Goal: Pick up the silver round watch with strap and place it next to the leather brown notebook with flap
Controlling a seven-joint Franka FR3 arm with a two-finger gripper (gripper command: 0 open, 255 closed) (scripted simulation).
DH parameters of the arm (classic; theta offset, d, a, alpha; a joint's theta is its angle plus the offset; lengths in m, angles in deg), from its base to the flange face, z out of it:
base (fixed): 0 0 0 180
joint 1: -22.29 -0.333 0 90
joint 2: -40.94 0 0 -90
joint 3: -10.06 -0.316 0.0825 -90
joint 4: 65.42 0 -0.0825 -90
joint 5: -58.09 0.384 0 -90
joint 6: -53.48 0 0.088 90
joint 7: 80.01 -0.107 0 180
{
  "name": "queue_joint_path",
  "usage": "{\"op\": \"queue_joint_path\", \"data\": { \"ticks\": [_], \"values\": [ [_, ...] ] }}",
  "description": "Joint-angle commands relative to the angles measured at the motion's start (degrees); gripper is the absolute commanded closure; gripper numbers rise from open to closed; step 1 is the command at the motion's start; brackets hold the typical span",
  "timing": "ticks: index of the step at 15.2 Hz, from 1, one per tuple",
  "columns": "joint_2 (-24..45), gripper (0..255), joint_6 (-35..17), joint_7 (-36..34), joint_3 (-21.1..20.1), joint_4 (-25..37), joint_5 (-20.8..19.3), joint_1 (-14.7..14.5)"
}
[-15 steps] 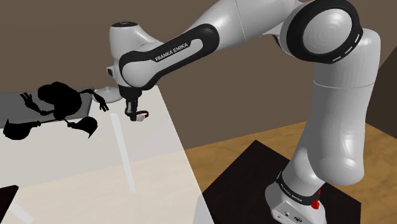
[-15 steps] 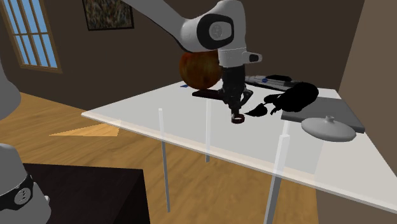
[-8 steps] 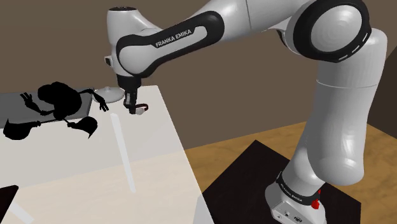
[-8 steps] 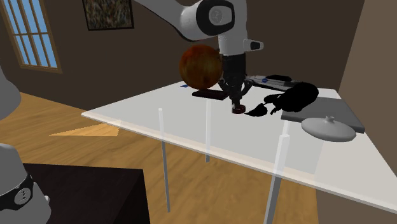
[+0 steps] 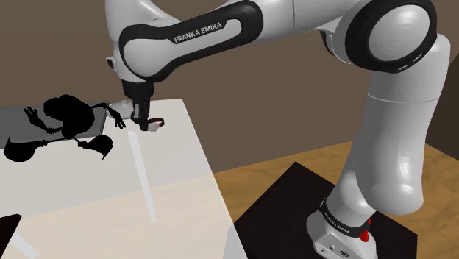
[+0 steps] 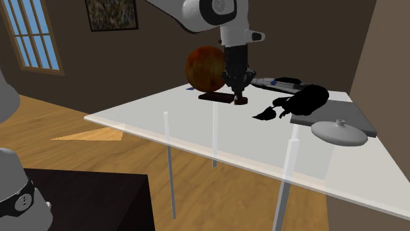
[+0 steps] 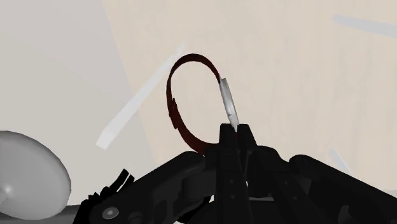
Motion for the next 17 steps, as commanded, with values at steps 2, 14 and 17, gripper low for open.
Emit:
{"op": "queue_joint_path", "data": {
  "ticks": [2, 14, 17],
  "values": [
    [1.5, 255, 0.7, -4.1, -1.1, 1.8, -1.1, -2.8],
    [11.5, 255, 7.5, -18.4, -4.0, 16.8, -5.8, -15.0],
    [15.5, 255, 10.3, -21.4, -4.3, 23.1, -7.0, -18.6]
  ]
}}
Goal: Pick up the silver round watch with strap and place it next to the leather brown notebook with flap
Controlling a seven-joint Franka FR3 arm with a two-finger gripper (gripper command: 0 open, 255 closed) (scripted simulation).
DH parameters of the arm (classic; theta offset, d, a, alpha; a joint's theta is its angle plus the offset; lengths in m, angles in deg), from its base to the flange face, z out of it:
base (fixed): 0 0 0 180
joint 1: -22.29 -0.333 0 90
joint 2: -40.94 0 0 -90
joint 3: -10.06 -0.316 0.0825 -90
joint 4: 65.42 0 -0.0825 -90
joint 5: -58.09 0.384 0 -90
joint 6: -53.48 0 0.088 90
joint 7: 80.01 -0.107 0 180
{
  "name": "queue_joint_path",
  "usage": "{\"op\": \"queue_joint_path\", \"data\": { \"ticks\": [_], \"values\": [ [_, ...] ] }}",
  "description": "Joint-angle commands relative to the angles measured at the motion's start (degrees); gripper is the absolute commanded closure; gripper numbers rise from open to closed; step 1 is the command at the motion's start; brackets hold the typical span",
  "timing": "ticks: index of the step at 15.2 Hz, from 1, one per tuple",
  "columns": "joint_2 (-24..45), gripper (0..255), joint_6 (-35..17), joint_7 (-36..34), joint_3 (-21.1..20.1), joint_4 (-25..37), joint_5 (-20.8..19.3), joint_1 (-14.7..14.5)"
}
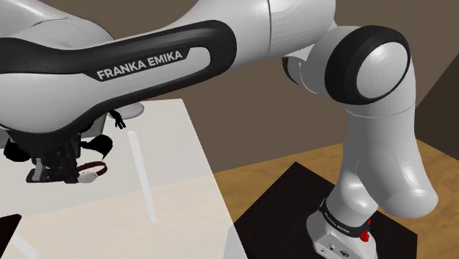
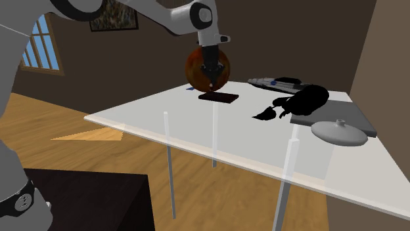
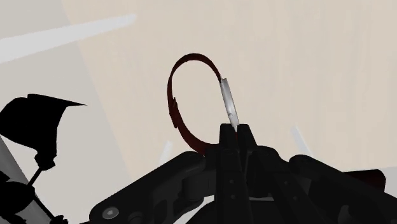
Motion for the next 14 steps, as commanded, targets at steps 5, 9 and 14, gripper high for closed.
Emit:
{"op": "queue_joint_path", "data": {
  "ticks": [5, 9, 14],
  "values": [
    [4.2, 255, 0.8, -2.8, 0.0, 4.5, -1.3, -3.1],
    [4.5, 255, -2.0, -3.2, 0.1, 2.1, -1.5, -2.9],
    [5.3, 255, -5.3, -3.8, 0.3, -0.6, -2.0, -2.8]
  ]
}}
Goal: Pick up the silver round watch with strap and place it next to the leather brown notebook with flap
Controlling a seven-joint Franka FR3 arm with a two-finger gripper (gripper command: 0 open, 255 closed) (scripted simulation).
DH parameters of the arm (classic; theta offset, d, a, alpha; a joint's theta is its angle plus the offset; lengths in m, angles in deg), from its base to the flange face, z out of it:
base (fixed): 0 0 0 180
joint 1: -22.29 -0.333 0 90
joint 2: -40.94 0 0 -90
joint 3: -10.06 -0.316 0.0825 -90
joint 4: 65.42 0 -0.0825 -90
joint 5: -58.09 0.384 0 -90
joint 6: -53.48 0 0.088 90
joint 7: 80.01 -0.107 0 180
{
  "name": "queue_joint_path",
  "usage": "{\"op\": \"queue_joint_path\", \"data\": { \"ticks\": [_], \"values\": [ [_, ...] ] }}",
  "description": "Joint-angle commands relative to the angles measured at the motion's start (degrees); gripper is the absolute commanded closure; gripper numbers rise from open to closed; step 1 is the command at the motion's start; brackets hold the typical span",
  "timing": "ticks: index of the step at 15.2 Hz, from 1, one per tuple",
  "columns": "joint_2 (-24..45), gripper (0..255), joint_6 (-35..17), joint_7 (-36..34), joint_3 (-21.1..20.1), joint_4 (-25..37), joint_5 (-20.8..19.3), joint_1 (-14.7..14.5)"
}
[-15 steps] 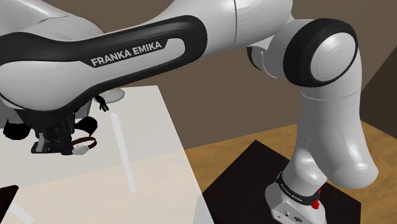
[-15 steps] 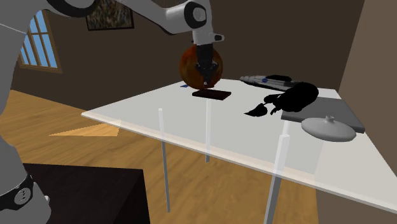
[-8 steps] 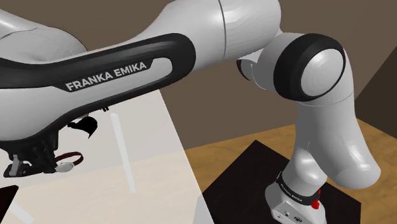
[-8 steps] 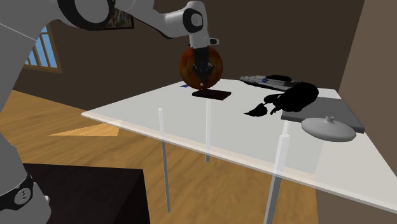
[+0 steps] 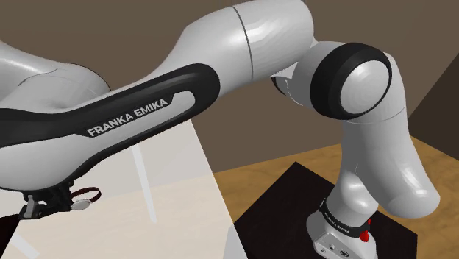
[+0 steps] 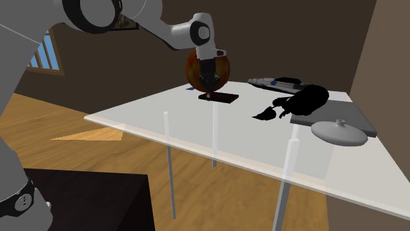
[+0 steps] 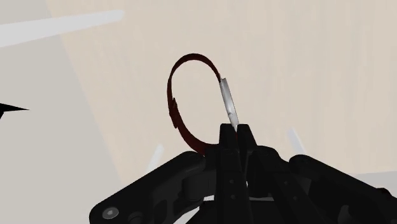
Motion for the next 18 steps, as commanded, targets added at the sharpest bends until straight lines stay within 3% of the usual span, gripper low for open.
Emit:
{"op": "queue_joint_path", "data": {
  "ticks": [1, 6, 14, 15, 18],
  "values": [
    [0.2, 255, -1.4, -0.3, 0.1, -1.2, -0.2, 0.1],
    [1.3, 255, -4.5, -0.9, 0.4, -3.2, -0.7, 0.1],
    [1.3, 255, -4.5, -0.9, 0.4, -3.2, -0.7, 0.1],
    [1.3, 0, -4.5, -0.9, 0.4, -3.2, -0.7, 0.1],
    [1.3, 0, -4.5, -0.9, 0.4, -3.2, -0.7, 0.1]
  ]
}}
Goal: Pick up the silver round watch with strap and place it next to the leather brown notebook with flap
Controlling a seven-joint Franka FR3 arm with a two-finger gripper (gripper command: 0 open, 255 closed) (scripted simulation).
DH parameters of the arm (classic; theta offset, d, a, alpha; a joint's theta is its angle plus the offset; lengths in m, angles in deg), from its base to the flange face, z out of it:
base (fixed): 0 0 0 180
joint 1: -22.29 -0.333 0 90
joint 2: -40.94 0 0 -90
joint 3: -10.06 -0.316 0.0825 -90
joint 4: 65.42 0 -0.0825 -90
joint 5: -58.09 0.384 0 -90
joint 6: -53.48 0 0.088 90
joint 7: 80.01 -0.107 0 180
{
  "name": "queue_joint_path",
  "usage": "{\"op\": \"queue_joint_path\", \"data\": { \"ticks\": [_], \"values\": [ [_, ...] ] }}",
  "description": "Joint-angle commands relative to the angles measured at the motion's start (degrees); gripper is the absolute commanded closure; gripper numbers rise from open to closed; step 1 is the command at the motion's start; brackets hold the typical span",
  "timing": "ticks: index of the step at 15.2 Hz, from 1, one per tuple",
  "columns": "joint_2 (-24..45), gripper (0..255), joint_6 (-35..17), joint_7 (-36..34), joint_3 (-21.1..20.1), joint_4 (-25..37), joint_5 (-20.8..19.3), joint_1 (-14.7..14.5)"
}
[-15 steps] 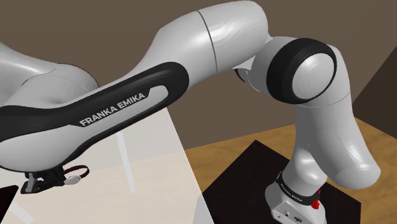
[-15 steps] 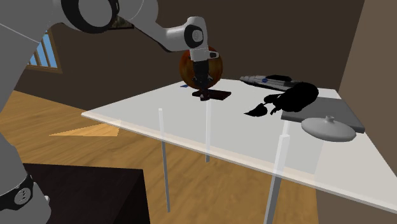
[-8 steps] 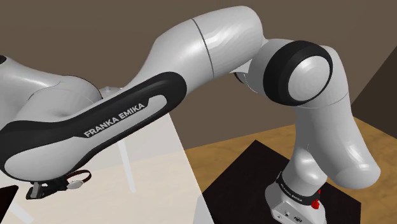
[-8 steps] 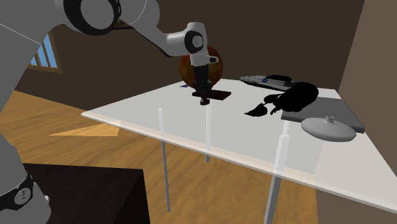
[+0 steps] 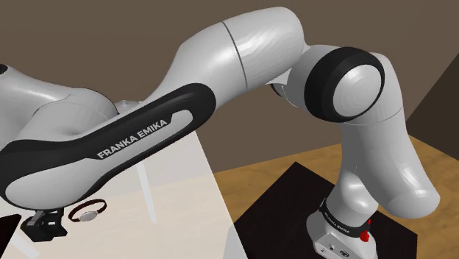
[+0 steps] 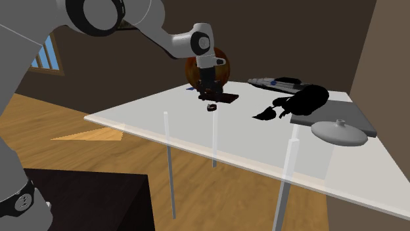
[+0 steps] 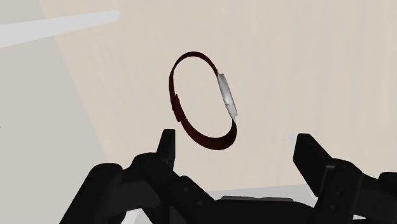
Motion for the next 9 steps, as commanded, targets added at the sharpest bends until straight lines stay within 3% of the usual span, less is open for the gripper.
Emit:
{"op": "queue_joint_path", "data": {
  "ticks": [1, 6, 9],
  "values": [
    [0.0, 0, 0.0, 0.0, 0.0, 0.0, 0.0, 0.0],
    [-2.8, 0, 5.5, 0.6, -0.7, 2.8, 1.0, -0.2],
    [-2.8, 0, 5.5, 0.6, -0.7, 2.8, 1.0, -0.2]
  ]
}}
